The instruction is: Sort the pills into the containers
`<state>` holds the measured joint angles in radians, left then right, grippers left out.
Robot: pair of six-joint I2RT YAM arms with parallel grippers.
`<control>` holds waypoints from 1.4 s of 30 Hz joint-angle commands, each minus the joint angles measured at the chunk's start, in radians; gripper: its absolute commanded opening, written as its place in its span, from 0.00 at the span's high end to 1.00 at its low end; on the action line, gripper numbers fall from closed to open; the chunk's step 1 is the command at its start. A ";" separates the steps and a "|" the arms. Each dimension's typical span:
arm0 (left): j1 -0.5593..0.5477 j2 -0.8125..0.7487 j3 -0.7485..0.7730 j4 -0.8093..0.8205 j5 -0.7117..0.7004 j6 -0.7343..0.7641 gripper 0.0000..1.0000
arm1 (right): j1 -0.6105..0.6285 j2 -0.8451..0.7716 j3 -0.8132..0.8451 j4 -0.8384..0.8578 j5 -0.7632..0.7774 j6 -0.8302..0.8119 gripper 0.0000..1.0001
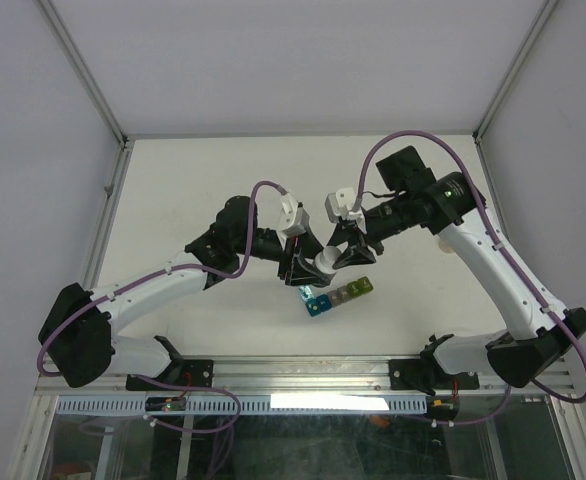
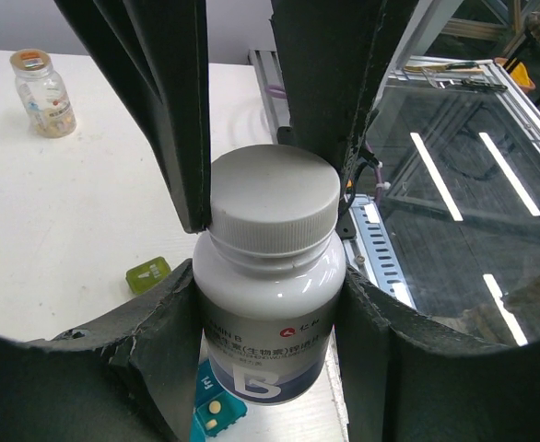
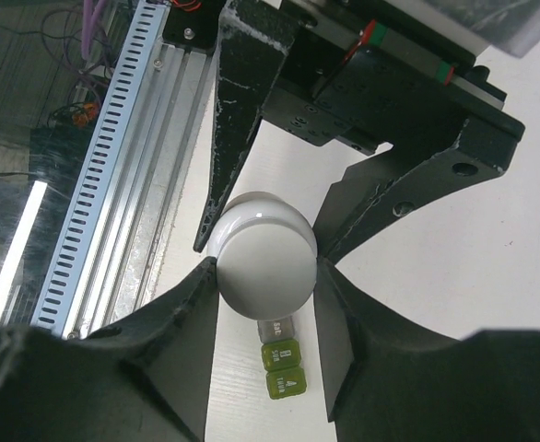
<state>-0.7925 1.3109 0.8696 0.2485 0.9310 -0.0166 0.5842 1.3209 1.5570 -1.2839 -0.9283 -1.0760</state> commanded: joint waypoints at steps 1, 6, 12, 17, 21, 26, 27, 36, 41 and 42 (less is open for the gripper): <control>-0.002 0.000 0.054 -0.008 0.069 0.021 1.00 | 0.006 0.017 0.076 -0.077 -0.027 -0.074 0.62; -0.002 0.007 0.066 -0.023 0.110 0.026 1.00 | 0.012 0.068 0.130 -0.188 -0.036 -0.173 0.62; -0.002 0.000 0.068 -0.016 0.107 0.021 1.00 | 0.033 0.040 0.065 -0.129 -0.004 -0.176 0.61; -0.003 -0.001 0.058 0.043 0.131 -0.015 1.00 | 0.061 -0.012 -0.013 -0.042 0.031 -0.170 0.60; -0.002 0.018 0.070 0.069 0.169 -0.040 1.00 | 0.086 -0.008 -0.031 -0.059 0.050 -0.213 0.60; 0.001 0.029 0.077 0.065 0.147 -0.032 1.00 | 0.097 0.008 -0.020 -0.075 0.048 -0.166 0.61; 0.000 0.024 0.077 0.056 0.127 -0.024 1.00 | 0.097 0.015 -0.017 -0.076 0.051 -0.140 0.61; -0.001 -0.035 0.050 0.049 -0.096 0.026 1.00 | 0.097 0.041 -0.060 0.020 0.127 0.223 0.64; -0.004 -0.056 0.031 0.054 -0.224 0.057 1.00 | 0.095 0.067 -0.094 0.106 0.183 0.475 0.67; -0.005 -0.061 0.023 0.063 -0.247 0.057 1.00 | 0.095 0.069 -0.112 0.134 0.194 0.523 0.67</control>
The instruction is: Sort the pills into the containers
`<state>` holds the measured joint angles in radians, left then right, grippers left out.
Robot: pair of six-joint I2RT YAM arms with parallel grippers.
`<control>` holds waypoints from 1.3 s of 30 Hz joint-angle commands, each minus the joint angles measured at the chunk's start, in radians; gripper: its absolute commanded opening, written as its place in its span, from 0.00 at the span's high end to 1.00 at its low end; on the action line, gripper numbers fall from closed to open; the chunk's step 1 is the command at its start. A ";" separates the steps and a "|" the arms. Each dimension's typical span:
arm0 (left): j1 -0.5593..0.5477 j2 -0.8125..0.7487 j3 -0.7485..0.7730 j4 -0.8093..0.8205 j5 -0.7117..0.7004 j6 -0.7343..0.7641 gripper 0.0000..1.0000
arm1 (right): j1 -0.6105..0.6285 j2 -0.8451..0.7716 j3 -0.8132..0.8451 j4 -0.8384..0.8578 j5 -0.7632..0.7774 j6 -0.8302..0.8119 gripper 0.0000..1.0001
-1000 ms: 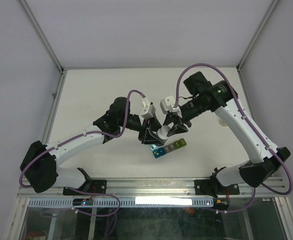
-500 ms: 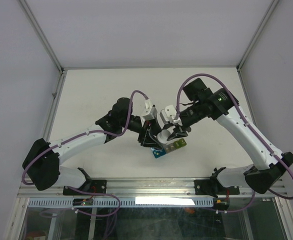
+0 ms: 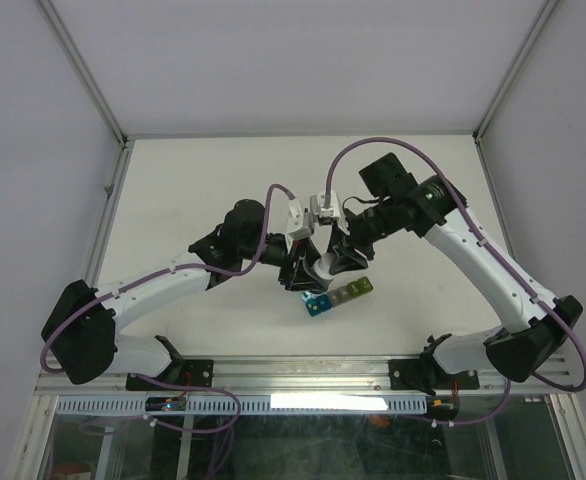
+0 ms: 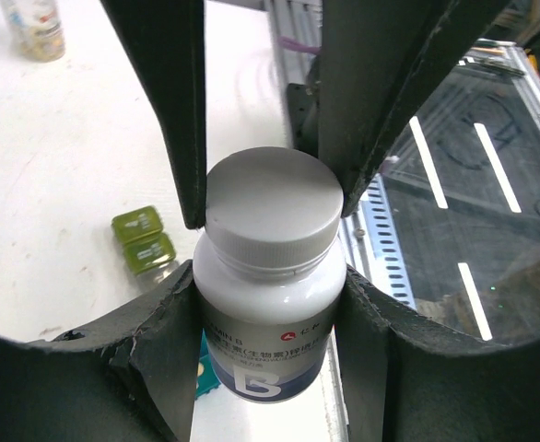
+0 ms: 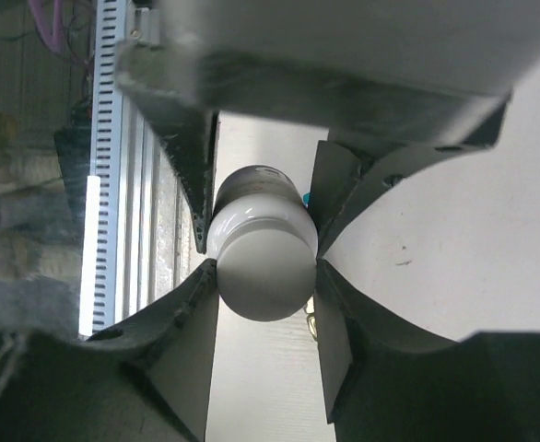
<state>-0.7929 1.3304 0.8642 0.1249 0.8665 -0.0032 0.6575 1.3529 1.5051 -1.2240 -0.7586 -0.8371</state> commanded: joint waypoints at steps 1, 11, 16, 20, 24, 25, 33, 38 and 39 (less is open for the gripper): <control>-0.004 -0.089 0.016 0.206 -0.203 0.036 1.00 | 0.021 0.033 -0.080 0.104 0.030 0.329 0.67; -0.002 -0.102 -0.061 0.283 -0.293 0.007 1.00 | -0.010 -0.033 -0.103 0.233 0.065 0.502 0.35; 0.004 -0.079 -0.067 0.242 -0.221 0.032 1.00 | -0.106 -0.103 -0.046 0.234 -0.013 0.452 0.13; 0.017 -0.092 -0.068 0.215 -0.162 0.037 1.00 | -0.205 -0.182 -0.029 0.203 -0.071 0.332 0.01; 0.029 -0.101 -0.062 0.212 -0.066 0.024 1.00 | -0.219 -0.230 0.021 0.080 -0.096 0.075 0.01; 0.030 -0.096 -0.056 0.214 -0.027 0.017 1.00 | -0.219 -0.239 0.028 0.053 -0.113 -0.007 0.01; 0.031 -0.022 0.005 0.248 0.208 -0.047 1.00 | -0.132 -0.040 0.179 -0.302 -0.298 -0.669 0.07; 0.031 -0.006 0.007 0.248 0.238 -0.049 1.00 | -0.046 -0.070 0.071 -0.133 -0.237 -0.532 0.11; 0.031 0.001 0.011 0.247 0.242 -0.050 1.00 | -0.032 -0.073 0.060 -0.106 -0.225 -0.516 0.11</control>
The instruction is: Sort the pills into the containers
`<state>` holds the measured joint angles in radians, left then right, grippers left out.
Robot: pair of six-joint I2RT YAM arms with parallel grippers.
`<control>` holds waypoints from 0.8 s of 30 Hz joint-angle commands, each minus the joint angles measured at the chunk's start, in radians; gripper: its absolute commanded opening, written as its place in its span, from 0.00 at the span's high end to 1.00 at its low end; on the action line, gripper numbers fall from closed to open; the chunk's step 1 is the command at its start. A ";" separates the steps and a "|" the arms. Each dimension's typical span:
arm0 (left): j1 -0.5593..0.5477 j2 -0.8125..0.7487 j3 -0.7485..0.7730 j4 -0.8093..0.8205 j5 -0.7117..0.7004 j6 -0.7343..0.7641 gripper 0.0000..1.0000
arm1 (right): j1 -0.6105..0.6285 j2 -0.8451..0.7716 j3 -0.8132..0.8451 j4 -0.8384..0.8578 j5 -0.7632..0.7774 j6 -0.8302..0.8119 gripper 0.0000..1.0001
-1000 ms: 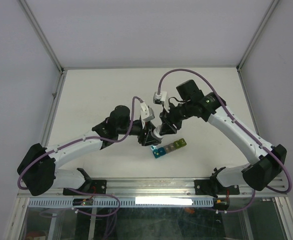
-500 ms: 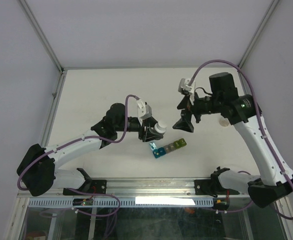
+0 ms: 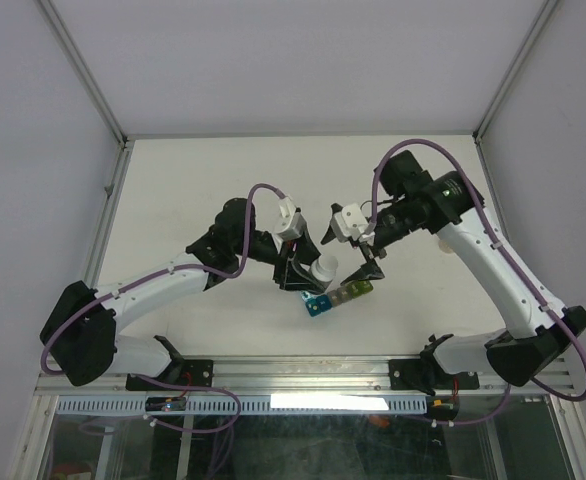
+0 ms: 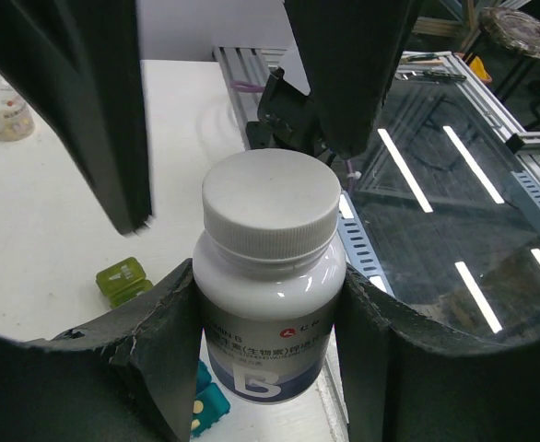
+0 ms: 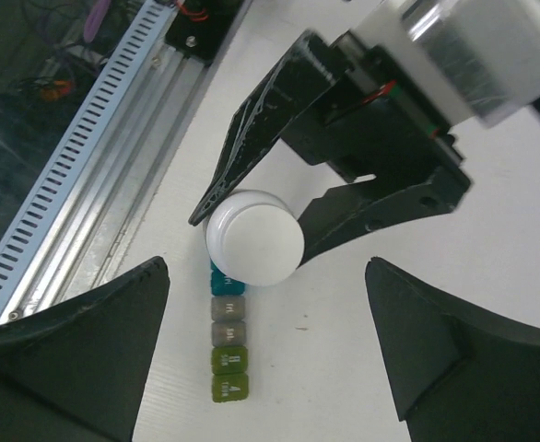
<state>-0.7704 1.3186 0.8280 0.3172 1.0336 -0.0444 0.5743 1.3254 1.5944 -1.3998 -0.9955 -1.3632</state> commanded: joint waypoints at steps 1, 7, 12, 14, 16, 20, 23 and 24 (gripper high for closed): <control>0.009 0.018 0.051 0.054 0.078 -0.008 1.00 | 0.059 -0.042 -0.032 0.076 0.021 0.021 0.13; 0.009 0.025 0.056 0.056 0.082 -0.005 1.00 | 0.078 -0.001 -0.013 0.052 0.030 0.041 0.30; 0.008 0.020 0.053 0.055 0.082 -0.006 1.00 | 0.088 0.004 -0.017 0.054 0.044 0.060 0.43; 0.009 0.016 0.053 0.056 0.080 -0.006 1.00 | 0.091 0.005 -0.018 0.058 0.049 0.069 0.48; 0.008 0.011 0.053 0.056 0.073 -0.006 1.00 | 0.093 0.005 -0.019 0.064 0.051 0.082 0.54; 0.009 -0.011 0.039 0.065 0.011 -0.002 1.00 | 0.097 0.005 -0.024 0.081 0.068 0.139 0.67; 0.008 -0.057 0.002 0.110 -0.120 -0.011 1.00 | 0.096 0.001 -0.050 0.131 0.115 0.246 0.72; 0.006 -0.079 -0.015 0.138 -0.181 -0.019 1.00 | 0.096 -0.001 -0.061 0.164 0.143 0.308 0.73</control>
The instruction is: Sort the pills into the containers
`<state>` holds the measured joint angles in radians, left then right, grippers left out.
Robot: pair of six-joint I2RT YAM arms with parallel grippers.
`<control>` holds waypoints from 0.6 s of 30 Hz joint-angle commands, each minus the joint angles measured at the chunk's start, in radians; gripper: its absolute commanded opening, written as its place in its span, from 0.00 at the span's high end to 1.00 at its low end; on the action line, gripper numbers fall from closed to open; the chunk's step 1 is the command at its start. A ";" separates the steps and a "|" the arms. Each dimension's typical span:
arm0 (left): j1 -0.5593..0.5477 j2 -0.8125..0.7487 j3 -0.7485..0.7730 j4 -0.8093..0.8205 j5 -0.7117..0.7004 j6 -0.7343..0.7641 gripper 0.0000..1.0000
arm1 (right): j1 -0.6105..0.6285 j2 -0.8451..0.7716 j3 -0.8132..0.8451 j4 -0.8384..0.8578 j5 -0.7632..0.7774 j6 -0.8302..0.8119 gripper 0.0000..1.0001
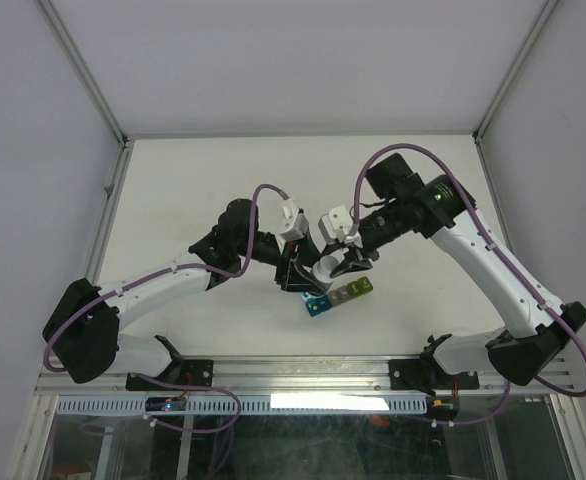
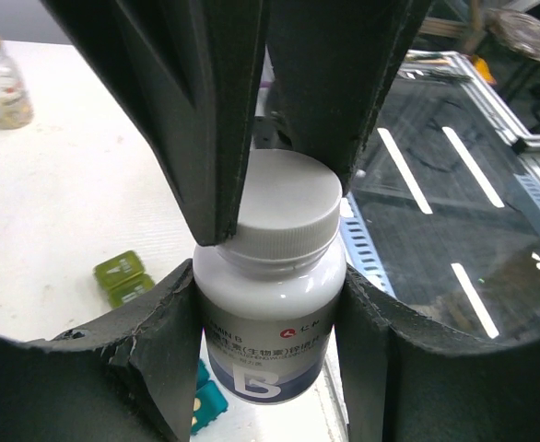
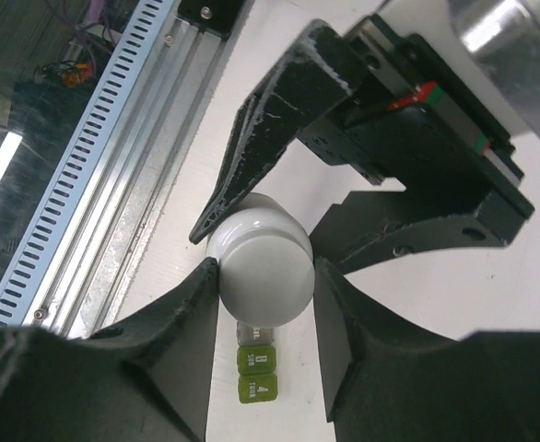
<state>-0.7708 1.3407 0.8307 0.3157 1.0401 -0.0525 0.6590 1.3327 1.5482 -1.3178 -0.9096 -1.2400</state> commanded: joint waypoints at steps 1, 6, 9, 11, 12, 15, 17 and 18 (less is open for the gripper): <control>0.002 -0.118 -0.036 0.163 -0.261 -0.018 1.00 | 0.011 -0.009 -0.029 0.120 0.088 0.264 0.73; -0.092 -0.153 -0.106 0.242 -0.688 0.023 1.00 | 0.011 0.022 -0.111 0.274 0.318 0.704 0.79; -0.147 -0.114 -0.085 0.220 -0.875 0.091 1.00 | 0.009 0.055 -0.155 0.300 0.382 0.867 0.80; -0.157 -0.089 -0.077 0.210 -0.902 0.113 1.00 | -0.001 0.059 -0.175 0.318 0.360 0.921 0.78; -0.157 -0.082 -0.078 0.207 -0.902 0.122 1.00 | -0.014 0.055 -0.173 0.320 0.337 0.930 0.72; -0.156 -0.075 -0.085 0.177 -0.886 0.138 1.00 | -0.077 0.031 -0.116 0.292 0.247 0.902 0.40; -0.154 -0.081 -0.099 0.155 -0.851 0.141 1.00 | -0.129 -0.005 -0.070 0.272 0.184 0.863 0.24; -0.150 -0.087 -0.109 0.147 -0.827 0.141 1.00 | -0.153 -0.030 -0.052 0.271 0.159 0.835 0.18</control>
<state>-0.9260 1.2926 0.6952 0.3534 0.2295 0.0410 0.5823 1.3846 1.3991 -1.0241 -0.6254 -0.4145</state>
